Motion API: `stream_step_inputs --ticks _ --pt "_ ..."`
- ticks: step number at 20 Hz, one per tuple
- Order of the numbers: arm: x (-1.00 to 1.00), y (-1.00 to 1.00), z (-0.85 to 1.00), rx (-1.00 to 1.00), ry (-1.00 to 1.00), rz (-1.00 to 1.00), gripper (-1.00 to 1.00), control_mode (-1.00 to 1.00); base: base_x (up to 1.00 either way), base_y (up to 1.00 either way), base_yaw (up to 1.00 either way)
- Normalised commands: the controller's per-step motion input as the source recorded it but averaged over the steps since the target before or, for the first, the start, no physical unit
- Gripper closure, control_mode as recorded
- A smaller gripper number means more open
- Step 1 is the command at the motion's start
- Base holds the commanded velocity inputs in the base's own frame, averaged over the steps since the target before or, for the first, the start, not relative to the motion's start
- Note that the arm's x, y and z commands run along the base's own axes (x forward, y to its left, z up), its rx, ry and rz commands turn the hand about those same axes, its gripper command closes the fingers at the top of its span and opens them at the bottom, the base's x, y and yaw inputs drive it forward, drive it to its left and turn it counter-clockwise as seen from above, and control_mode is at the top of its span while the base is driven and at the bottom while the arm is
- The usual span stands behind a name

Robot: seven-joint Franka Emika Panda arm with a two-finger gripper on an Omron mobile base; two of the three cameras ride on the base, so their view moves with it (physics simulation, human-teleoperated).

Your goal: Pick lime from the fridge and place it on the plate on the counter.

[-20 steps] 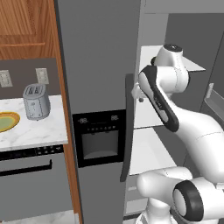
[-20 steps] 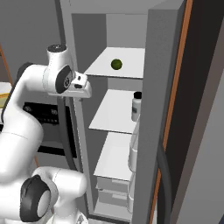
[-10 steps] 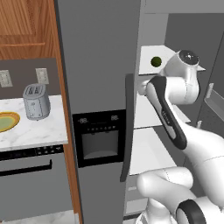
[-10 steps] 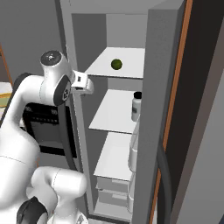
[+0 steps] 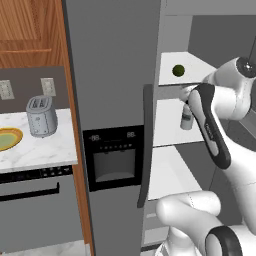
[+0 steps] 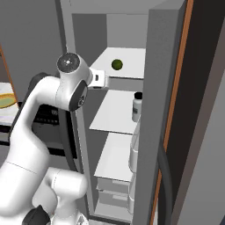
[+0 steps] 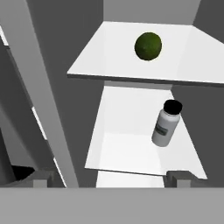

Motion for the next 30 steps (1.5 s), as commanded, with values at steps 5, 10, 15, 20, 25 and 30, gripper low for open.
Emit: stream_step_inputs --ticks 5,10,15,20,25,30 --pt "0.00 -0.40 0.67 0.00 0.00 0.00 -1.00 -1.00 0.00 0.00 0.00" --pt "0.04 -0.34 0.45 0.00 0.00 0.00 -1.00 -1.00 0.00 0.00 0.00" --pt "0.13 -0.04 0.09 0.00 0.00 -0.02 -1.00 -1.00 0.00 0.00 0.00" --pt "0.15 0.02 -0.02 -0.01 -0.01 -0.01 -1.00 -1.00 0.00 0.00 0.00" --pt "0.25 0.07 -0.20 -0.02 -0.05 0.00 -1.00 -1.00 0.00 0.00 0.00" --pt "0.44 0.18 -0.35 -0.05 -0.06 0.00 -1.00 -1.00 0.00 0.00 0.00"
